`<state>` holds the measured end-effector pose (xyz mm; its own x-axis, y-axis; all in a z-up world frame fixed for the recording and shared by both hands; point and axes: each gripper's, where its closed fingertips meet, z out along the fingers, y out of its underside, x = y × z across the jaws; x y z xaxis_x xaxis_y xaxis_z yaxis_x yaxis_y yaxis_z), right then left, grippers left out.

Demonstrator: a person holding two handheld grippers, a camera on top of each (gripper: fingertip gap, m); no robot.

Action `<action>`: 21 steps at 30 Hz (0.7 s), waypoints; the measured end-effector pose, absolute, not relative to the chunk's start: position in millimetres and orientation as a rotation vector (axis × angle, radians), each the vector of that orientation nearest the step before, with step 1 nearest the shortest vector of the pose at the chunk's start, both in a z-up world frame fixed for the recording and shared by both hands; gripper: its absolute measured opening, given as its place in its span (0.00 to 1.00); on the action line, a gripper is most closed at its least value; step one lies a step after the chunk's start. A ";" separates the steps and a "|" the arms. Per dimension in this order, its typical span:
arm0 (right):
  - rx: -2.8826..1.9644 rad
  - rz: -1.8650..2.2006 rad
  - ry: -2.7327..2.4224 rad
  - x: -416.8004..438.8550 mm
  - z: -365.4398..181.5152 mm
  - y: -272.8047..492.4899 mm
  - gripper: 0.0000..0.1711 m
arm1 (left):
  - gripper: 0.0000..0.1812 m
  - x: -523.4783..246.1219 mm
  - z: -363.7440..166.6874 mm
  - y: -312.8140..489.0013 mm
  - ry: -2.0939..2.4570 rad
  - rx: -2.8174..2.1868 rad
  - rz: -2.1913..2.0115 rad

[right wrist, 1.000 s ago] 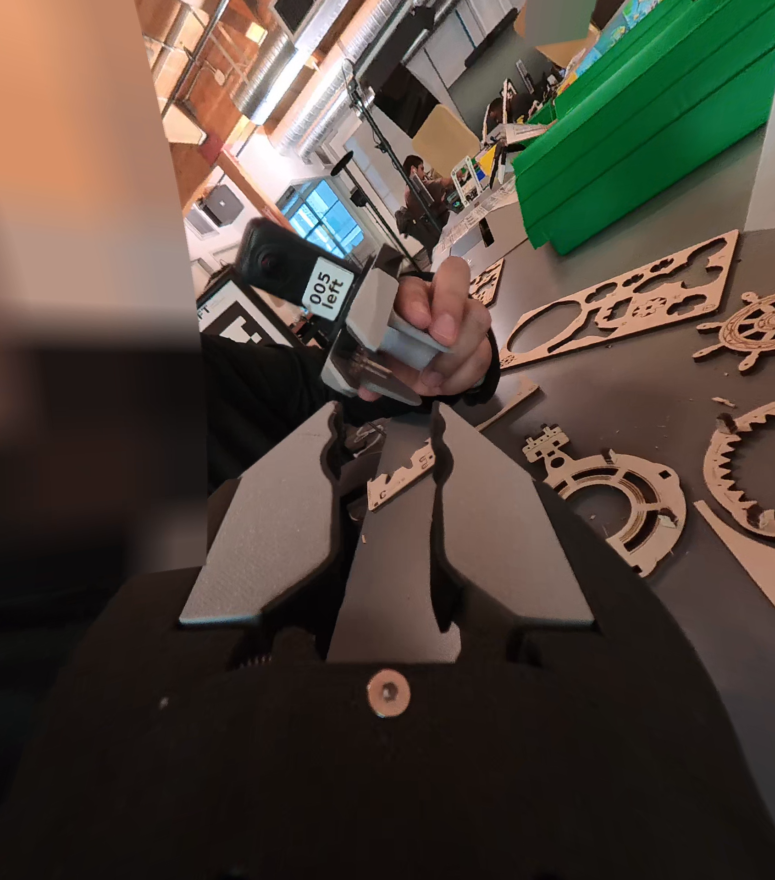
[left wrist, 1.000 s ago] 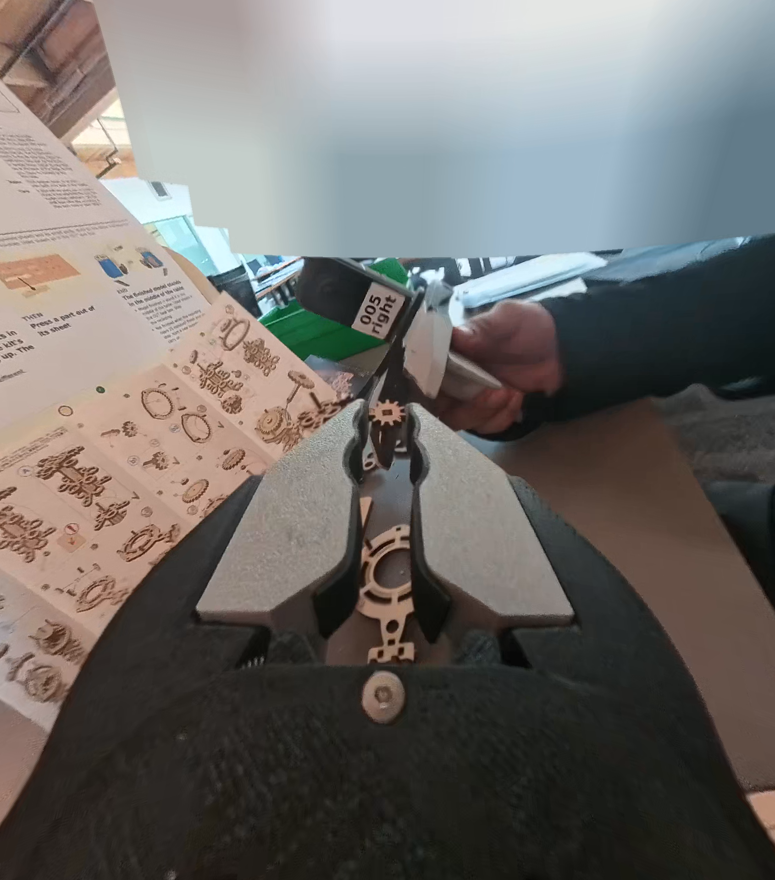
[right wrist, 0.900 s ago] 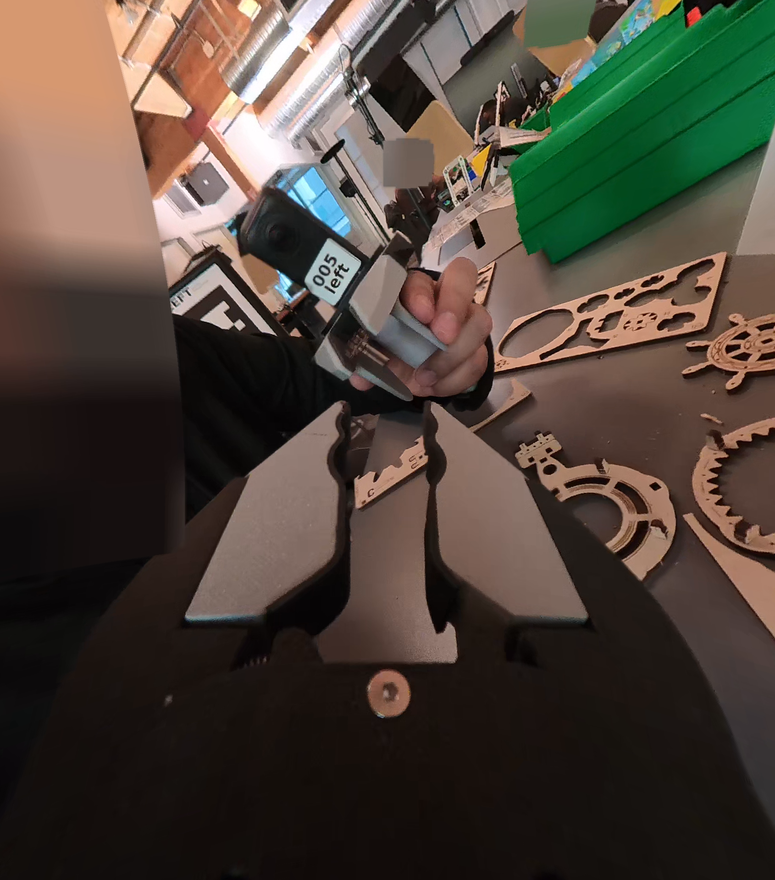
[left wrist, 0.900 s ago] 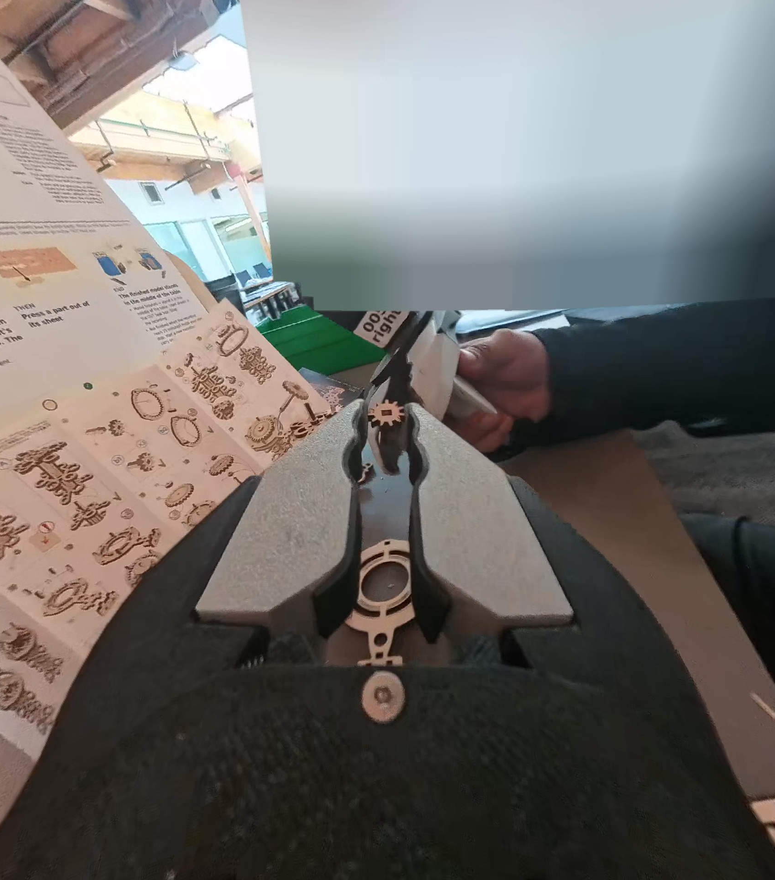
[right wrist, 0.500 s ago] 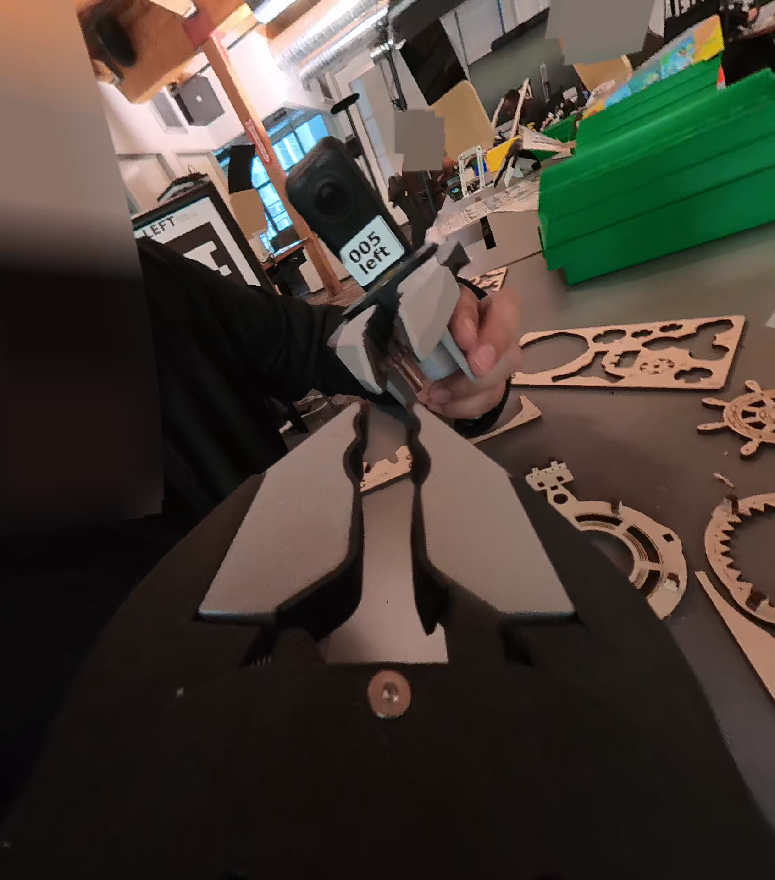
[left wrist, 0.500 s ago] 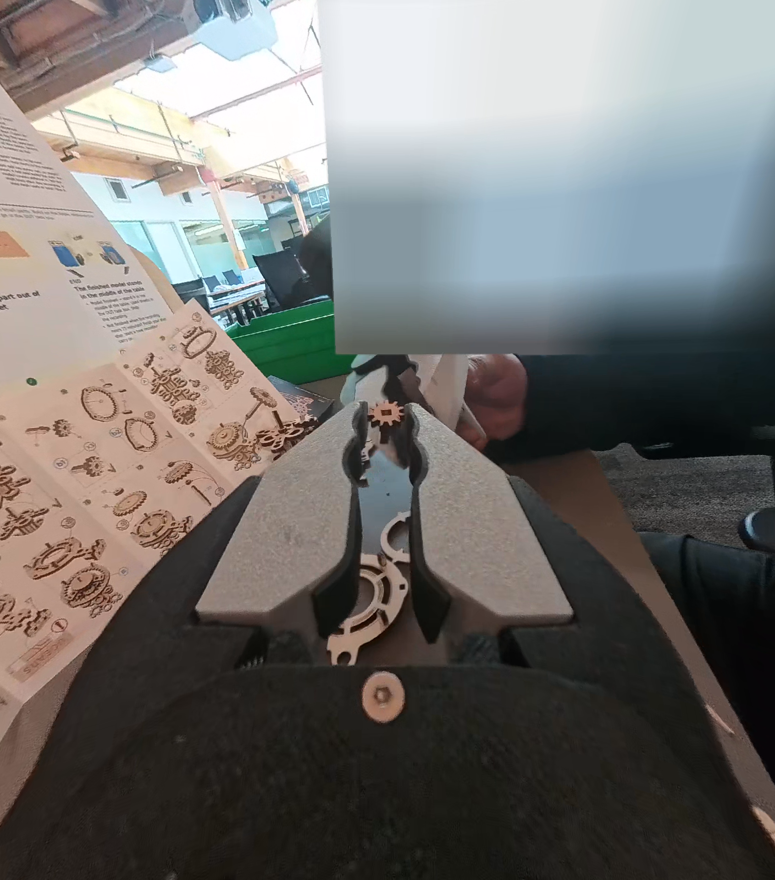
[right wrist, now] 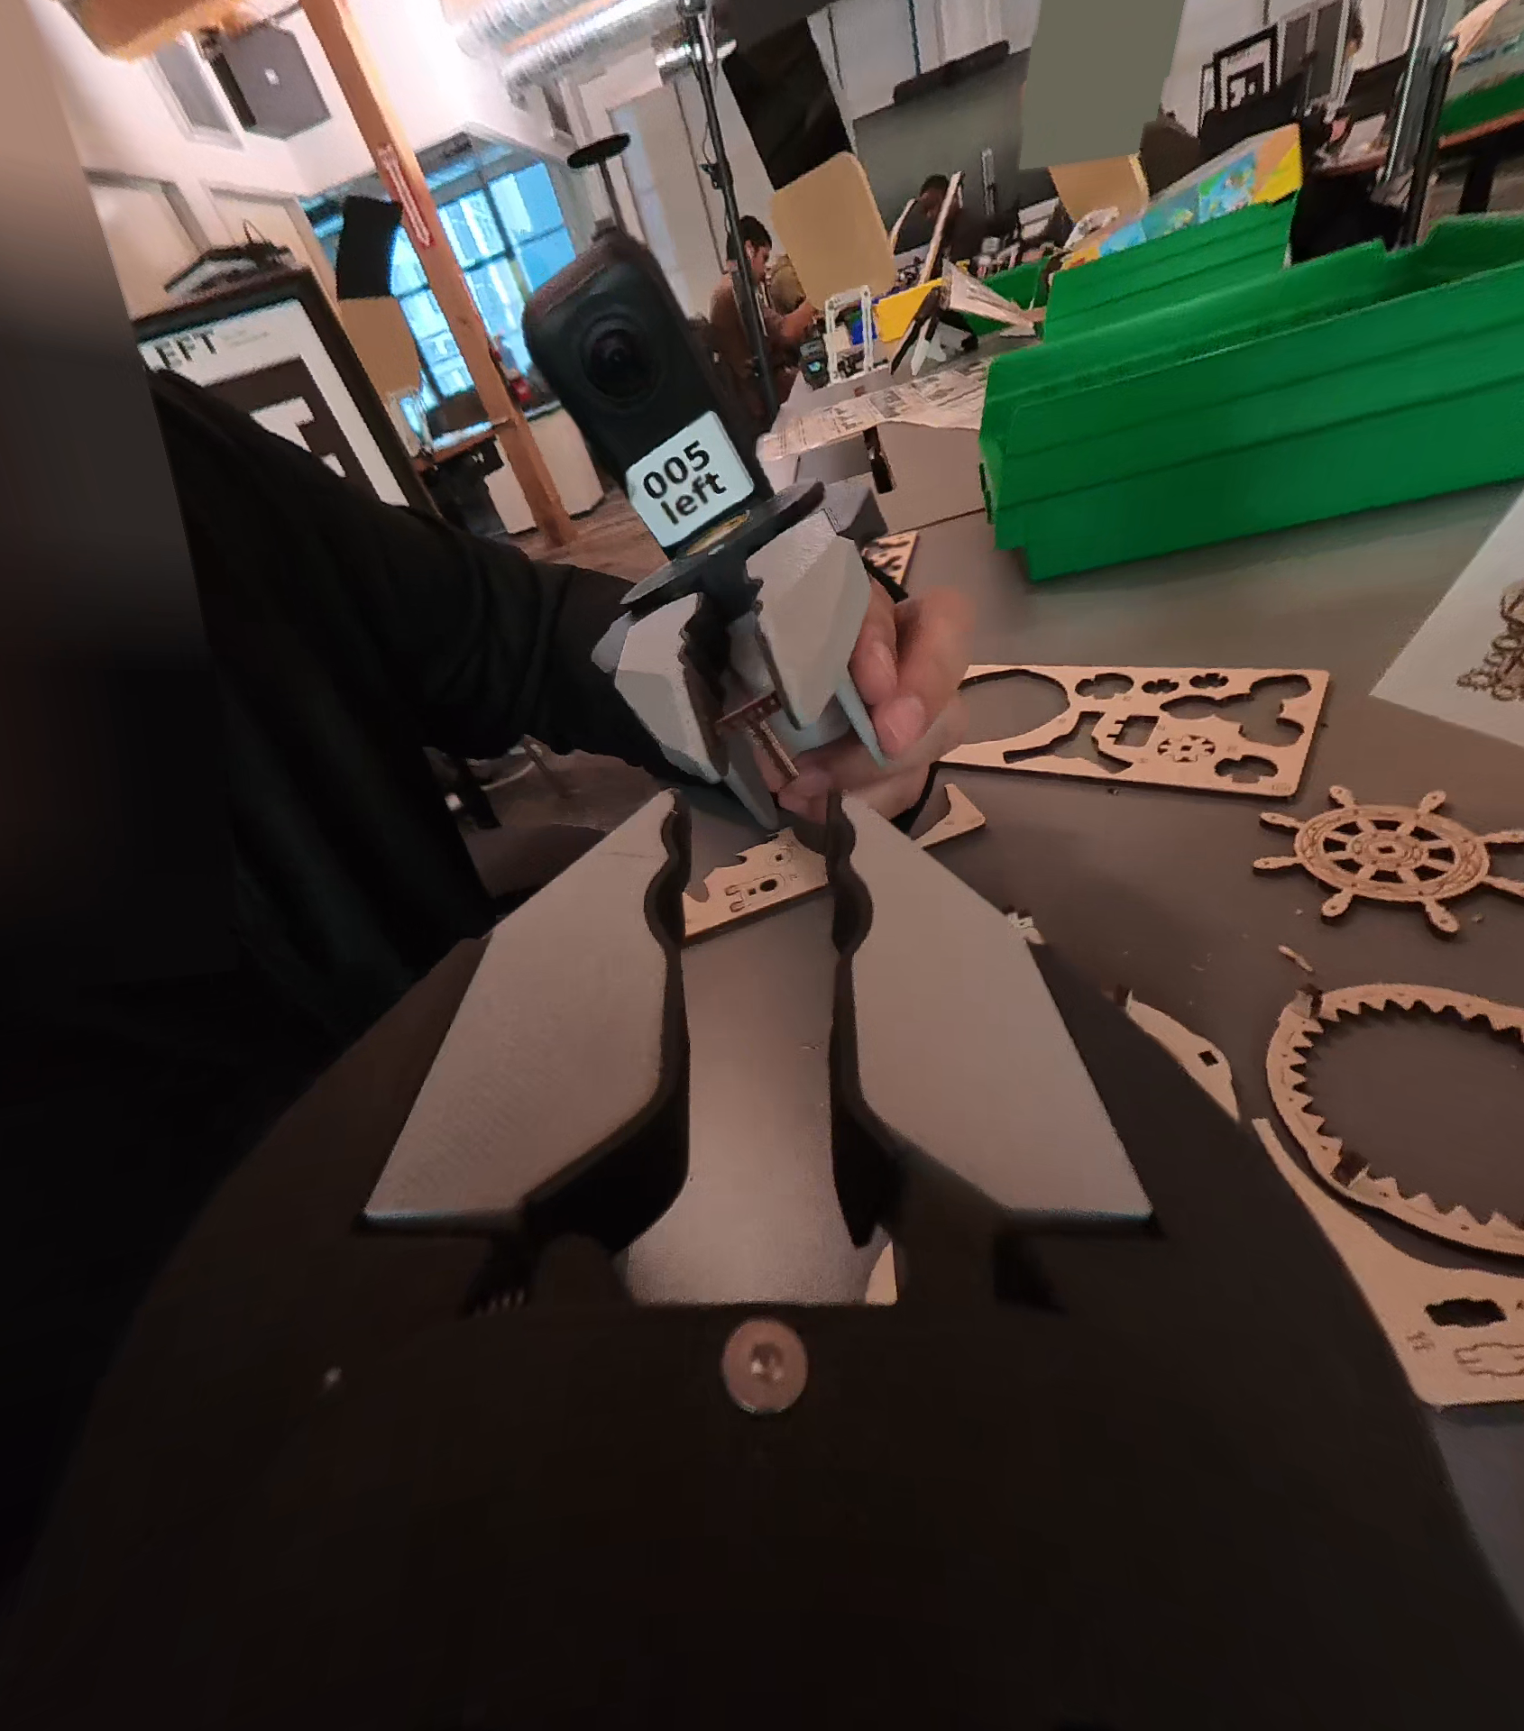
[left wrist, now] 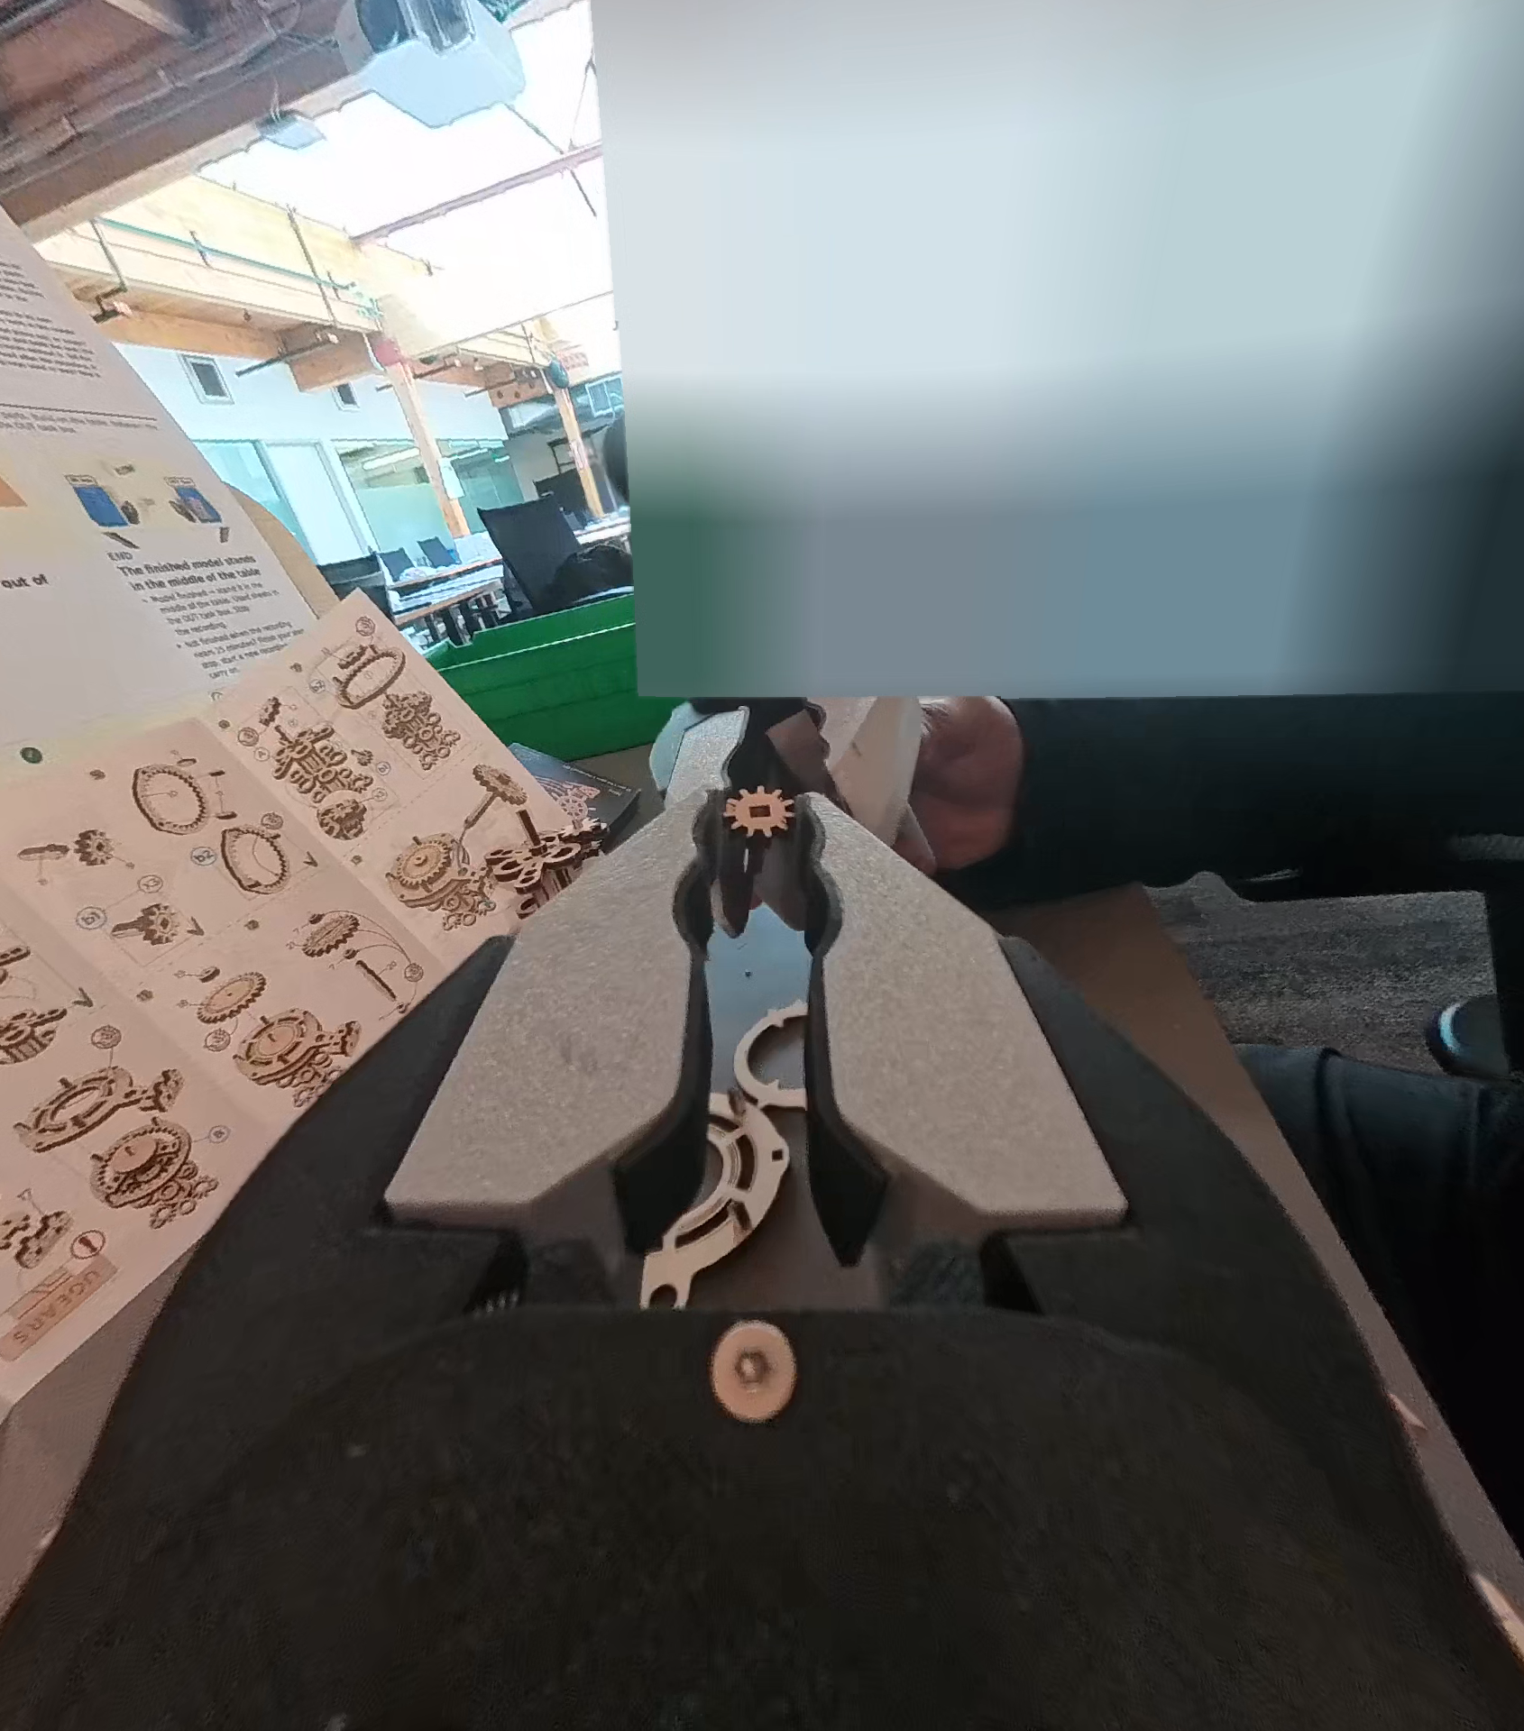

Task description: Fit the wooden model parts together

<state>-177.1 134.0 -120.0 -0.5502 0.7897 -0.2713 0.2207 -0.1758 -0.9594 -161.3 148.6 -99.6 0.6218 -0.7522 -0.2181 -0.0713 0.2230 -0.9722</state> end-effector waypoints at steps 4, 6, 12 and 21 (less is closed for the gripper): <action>-1.152 1.640 -1.736 -181.8 -131.4 128.8 0.14 | 0.06 -157.0 -101.0 147.4 0.812 -1.276 -0.546; -1.125 1.594 -1.750 -181.9 -132.3 127.5 0.11 | 0.06 -155.9 -101.5 147.3 0.816 -1.270 -0.538; -1.085 1.538 -1.730 -179.8 -129.3 131.7 0.00 | 0.06 -155.0 -102.6 146.1 0.834 -1.263 -0.519; -1.098 1.518 -1.771 -179.6 -137.0 129.9 0.00 | 0.06 -154.2 -107.4 146.5 0.862 -1.273 -0.478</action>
<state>-179.6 129.9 -137.0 -0.5104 0.8546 -0.0956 0.2251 0.0255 -0.9740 -154.2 146.5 -107.4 0.6106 -0.7363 -0.2915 -0.1434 0.2592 -0.9551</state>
